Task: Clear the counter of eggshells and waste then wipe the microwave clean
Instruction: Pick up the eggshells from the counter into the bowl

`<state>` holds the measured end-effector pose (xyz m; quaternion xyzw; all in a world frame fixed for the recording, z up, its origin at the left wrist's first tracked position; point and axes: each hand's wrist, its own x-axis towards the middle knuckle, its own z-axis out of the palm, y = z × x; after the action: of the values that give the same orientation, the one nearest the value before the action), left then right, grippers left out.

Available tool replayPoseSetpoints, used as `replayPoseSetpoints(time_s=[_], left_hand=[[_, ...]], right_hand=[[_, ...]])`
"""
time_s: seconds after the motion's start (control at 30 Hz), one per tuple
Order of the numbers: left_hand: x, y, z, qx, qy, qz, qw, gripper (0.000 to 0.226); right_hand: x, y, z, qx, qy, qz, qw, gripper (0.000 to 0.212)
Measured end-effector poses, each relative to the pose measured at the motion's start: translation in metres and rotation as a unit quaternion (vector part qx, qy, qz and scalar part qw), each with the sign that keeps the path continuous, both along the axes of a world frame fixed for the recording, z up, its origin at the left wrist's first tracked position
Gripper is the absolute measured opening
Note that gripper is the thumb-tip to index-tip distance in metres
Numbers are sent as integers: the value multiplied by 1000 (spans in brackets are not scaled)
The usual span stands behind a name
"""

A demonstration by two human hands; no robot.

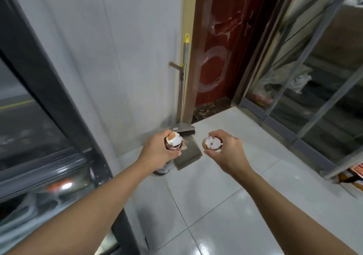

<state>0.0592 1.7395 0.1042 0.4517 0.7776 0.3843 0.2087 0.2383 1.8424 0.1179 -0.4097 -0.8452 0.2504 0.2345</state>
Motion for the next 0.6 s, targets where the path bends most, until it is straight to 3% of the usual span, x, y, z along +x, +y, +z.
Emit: replayPoseSetpoints(time_s=[0.3, 0.6], left_hand=[[-26, 103, -14, 11, -14, 102, 995, 34], [-31, 168, -40, -10, -58, 263, 963, 34]], right_hand=[[-54, 140, -17, -20, 2, 106, 994, 31], [-112, 252, -39, -39, -37, 250, 967, 34]])
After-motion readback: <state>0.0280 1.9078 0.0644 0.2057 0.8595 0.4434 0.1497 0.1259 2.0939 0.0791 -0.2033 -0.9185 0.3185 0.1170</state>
